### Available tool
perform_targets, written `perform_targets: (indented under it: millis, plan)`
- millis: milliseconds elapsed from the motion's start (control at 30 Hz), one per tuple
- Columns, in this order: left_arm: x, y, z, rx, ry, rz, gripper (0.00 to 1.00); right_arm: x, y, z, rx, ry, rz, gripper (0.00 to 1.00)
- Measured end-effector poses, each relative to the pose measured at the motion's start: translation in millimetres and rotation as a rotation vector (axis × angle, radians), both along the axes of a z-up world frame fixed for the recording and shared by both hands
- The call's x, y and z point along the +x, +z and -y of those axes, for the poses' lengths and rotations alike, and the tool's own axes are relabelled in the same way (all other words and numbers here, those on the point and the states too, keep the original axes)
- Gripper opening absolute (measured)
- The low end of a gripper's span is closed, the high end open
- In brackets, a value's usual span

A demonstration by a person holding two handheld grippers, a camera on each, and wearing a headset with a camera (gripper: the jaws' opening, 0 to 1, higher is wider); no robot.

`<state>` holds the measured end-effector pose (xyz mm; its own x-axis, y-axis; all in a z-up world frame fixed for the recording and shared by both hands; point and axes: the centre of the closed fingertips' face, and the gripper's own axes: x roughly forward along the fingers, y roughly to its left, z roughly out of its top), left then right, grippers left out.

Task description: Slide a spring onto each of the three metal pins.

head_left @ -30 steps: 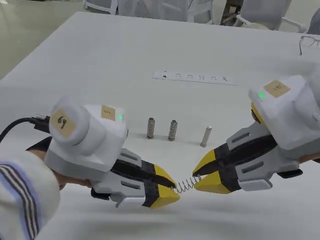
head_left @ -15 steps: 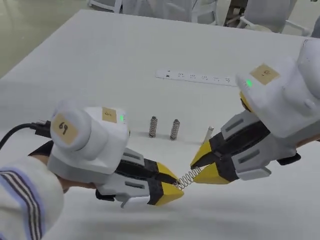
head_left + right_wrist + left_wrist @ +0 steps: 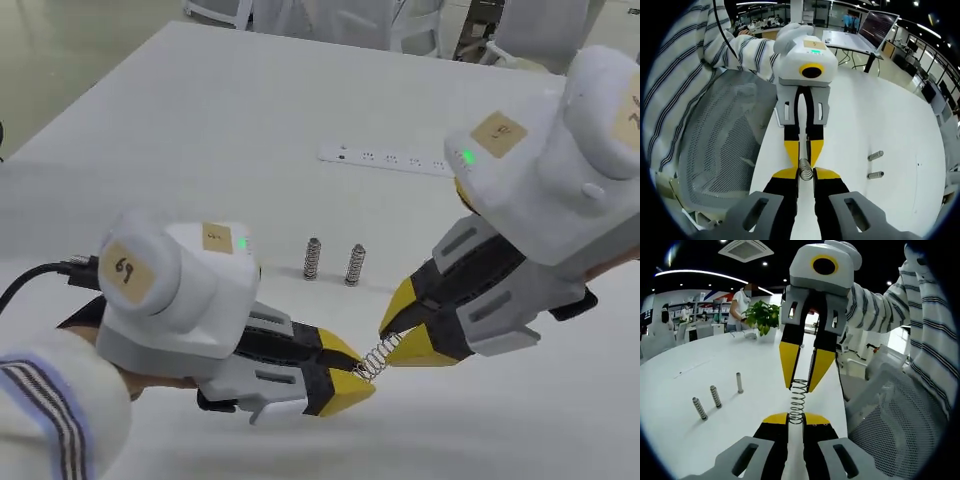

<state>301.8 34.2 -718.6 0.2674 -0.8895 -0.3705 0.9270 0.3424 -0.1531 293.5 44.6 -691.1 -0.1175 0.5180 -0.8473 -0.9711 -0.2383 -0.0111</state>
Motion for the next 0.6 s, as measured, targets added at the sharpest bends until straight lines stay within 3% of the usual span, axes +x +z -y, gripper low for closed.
perform_targets:
  millis: [600]
  plan:
    - [2.7,2.7,8.0,-0.021,0.01,0.018,0.02,-1.5,5.7,-3.6,-0.029,0.032,0.018,0.08]
